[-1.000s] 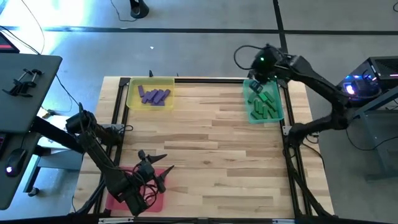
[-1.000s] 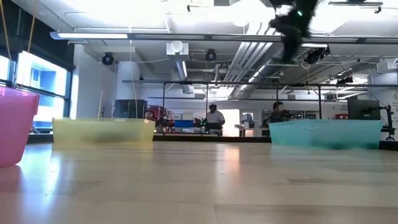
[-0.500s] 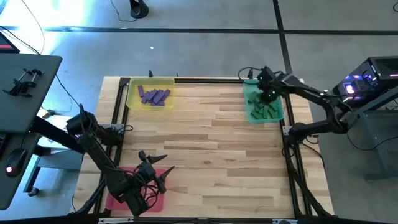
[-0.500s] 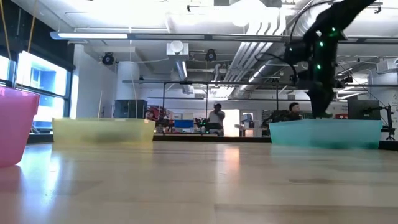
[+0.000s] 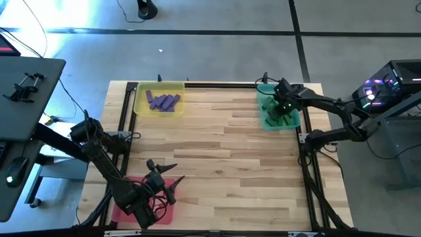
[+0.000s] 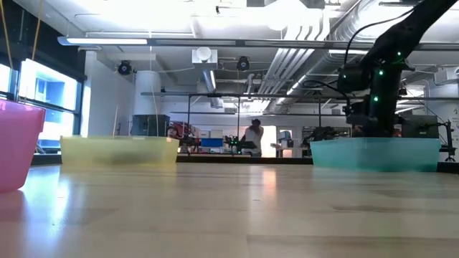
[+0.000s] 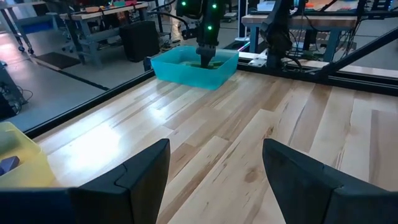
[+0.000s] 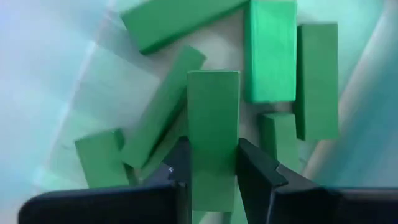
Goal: Sort blocks
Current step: Put the green wooden block into the green bin, then return to Home Position
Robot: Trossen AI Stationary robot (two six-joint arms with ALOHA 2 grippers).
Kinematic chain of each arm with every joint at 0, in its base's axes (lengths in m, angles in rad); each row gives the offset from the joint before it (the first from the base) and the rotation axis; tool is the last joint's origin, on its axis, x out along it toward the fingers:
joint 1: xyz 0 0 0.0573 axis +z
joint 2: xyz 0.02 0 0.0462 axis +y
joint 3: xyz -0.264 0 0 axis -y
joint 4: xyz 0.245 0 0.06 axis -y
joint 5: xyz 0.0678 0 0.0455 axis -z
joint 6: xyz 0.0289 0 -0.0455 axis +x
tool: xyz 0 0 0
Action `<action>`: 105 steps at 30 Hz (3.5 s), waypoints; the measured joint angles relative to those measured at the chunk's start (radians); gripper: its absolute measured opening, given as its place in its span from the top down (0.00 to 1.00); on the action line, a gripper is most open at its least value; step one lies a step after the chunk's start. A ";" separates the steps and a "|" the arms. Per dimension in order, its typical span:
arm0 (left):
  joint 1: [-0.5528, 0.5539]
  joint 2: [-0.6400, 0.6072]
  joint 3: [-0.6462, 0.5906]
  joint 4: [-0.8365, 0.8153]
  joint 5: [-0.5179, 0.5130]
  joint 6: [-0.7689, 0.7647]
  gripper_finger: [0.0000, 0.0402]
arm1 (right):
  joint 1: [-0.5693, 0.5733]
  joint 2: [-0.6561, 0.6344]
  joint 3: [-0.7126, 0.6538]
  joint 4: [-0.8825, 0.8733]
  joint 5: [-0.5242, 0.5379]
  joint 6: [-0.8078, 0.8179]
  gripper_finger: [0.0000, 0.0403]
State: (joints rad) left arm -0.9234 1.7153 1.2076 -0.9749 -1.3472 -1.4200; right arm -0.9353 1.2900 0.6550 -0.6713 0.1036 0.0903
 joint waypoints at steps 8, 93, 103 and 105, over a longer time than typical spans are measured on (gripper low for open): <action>0.000 0.000 0.000 0.004 0.000 0.000 0.39 | -0.007 0.000 -0.025 0.007 0.000 0.004 0.79; 0.623 -0.526 -0.580 1.374 0.721 1.155 0.40 | 0.863 -1.286 -0.575 0.729 -0.335 0.156 0.49; 0.737 -0.828 -0.788 1.388 0.740 1.248 0.40 | 0.931 -1.285 -0.645 0.769 -0.286 0.110 0.49; 0.742 -0.923 -0.858 1.381 0.738 1.256 0.40 | 0.937 -1.285 -0.645 0.737 -0.280 0.103 0.49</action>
State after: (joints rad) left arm -0.1816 0.7923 0.3500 0.4064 -0.6089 -0.1643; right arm 0.0016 0.0051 0.0097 0.0660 -0.1761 0.1933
